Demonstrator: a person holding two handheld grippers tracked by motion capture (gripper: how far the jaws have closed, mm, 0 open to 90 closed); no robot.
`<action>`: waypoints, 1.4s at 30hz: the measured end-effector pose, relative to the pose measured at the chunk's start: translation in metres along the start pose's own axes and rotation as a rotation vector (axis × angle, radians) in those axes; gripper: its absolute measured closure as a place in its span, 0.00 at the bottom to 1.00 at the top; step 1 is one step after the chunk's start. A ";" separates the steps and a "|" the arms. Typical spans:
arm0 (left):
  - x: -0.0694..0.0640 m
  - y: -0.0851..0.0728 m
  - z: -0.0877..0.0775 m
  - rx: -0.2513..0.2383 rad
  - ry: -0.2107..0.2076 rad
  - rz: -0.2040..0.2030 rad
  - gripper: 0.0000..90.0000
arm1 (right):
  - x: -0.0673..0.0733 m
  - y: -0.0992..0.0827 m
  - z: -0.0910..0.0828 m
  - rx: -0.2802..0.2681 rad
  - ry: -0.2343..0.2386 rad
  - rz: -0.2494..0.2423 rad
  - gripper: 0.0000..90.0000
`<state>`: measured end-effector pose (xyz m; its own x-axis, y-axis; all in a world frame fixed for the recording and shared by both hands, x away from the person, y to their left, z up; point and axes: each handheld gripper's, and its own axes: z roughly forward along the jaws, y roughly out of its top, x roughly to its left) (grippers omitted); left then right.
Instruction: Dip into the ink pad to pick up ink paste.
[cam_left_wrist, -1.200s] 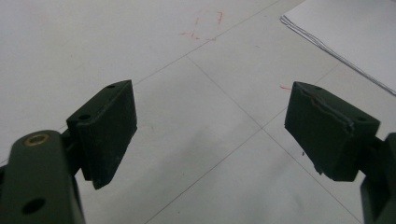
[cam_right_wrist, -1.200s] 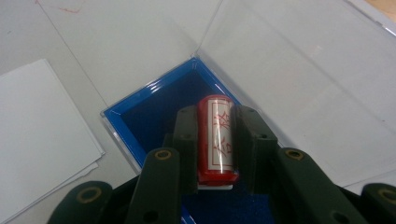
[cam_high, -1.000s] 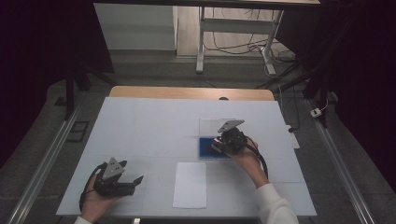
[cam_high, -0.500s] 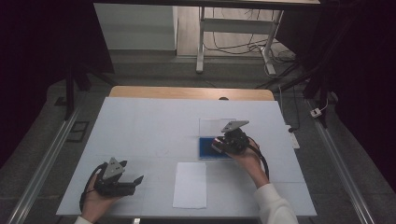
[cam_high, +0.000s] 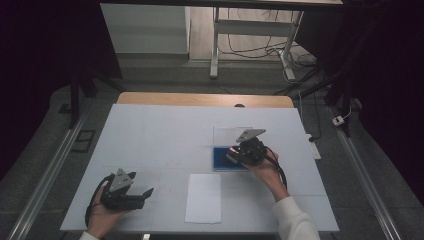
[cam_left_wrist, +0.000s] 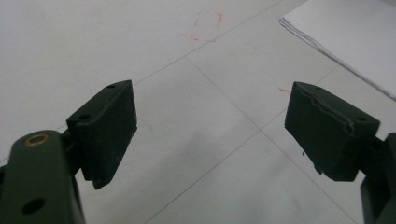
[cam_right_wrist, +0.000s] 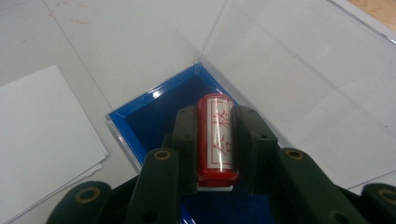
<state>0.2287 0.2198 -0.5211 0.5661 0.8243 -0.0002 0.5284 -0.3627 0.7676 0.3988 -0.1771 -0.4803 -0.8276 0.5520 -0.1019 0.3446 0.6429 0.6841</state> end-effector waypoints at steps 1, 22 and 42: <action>0.000 0.000 0.000 -0.001 0.000 0.000 0.19 | 0.000 0.000 0.000 -0.002 -0.001 -0.002 0.79; 0.001 0.000 0.001 0.004 0.004 0.008 0.19 | -0.002 0.017 -0.047 -0.159 -0.024 0.011 0.79; 0.001 -0.001 0.001 0.010 0.005 0.010 0.19 | 0.003 0.017 -0.031 -0.092 -0.035 -0.011 0.79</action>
<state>0.2297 0.2208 -0.5232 0.5680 0.8229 0.0110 0.5288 -0.3752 0.7613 0.3892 -0.1808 -0.4467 -0.8147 0.5641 -0.1341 0.2918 0.5988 0.7458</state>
